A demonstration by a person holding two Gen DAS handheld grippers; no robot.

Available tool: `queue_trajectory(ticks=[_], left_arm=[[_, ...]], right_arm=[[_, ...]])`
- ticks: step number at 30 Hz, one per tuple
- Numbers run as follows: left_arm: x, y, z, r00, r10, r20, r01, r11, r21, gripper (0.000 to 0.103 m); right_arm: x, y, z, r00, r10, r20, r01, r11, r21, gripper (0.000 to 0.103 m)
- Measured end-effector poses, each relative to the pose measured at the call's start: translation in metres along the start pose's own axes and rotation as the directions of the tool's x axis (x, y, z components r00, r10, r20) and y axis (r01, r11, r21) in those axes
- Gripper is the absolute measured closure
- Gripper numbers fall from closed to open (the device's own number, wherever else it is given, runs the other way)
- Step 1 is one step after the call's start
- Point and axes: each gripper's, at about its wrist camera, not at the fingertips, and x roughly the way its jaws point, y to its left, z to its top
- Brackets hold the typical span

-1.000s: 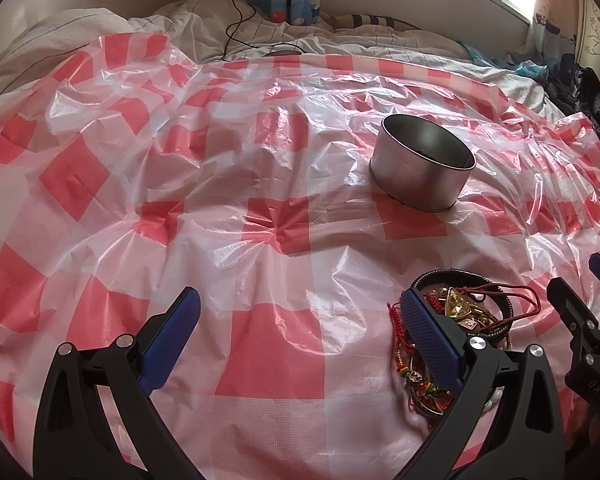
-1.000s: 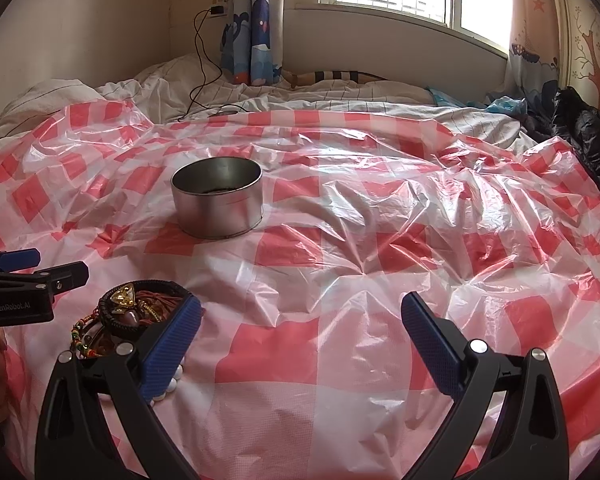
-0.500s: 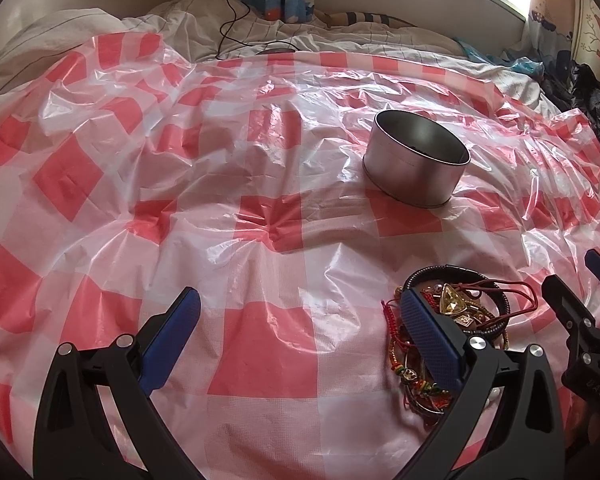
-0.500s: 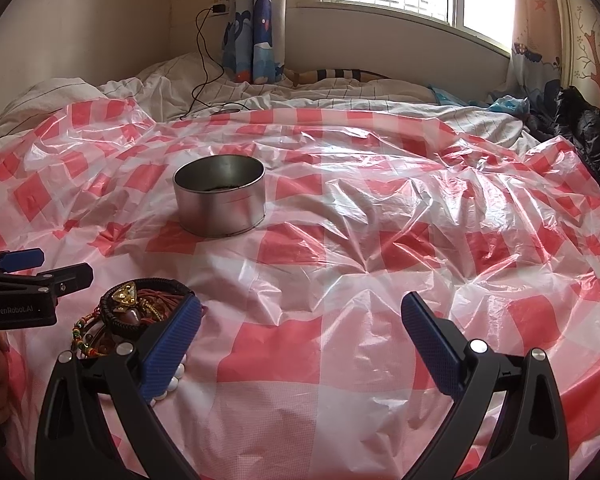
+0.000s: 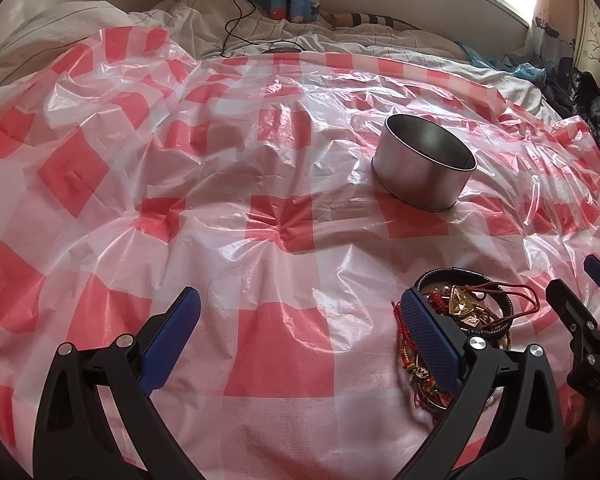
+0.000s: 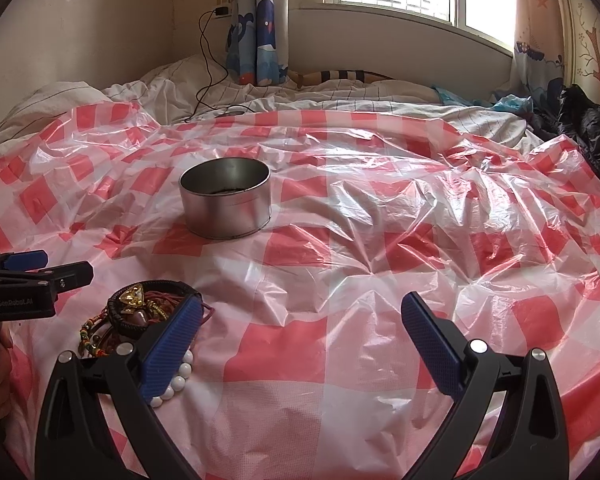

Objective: Organize jewelry

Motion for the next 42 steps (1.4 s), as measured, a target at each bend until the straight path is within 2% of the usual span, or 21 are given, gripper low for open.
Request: queue_trajectory(ticks=[7,15,22,31,42], left_arm=[[-0.007,0.014,0.000,1.000,-0.010,0.011,0.010,0.999,-0.049,0.006],[-0.013,0.010,0.002,1.000,-0.017,0.026,0.018,0.999,-0.036,0.006],[-0.016,0.005,0.003,0.999,-0.030,0.034,0.031,0.999,-0.013,0.006],[-0.018,-0.006,0.002,0.999,-0.012,0.037,0.011,0.999,0.035,0.006],[-0.015,0.001,0.002,1.000,-0.001,0.026,0.000,1.000,0.013,0.006]], right_arm=[[-0.006,0.006,0.002,0.995,0.102,-0.006,-0.102,0.995,0.005,0.007],[-0.001,0.021,0.003,0.977,0.209,-0.050,-0.211,0.977,-0.025,0.007],[0.007,0.018,0.005,0.958,0.275,-0.082,-0.274,0.962,0.015,0.008],[0.008,0.020,0.007,0.957,0.276,-0.087,-0.277,0.961,0.005,0.009],[0.007,0.025,0.004,0.965,0.247,-0.084,-0.251,0.967,-0.035,0.012]])
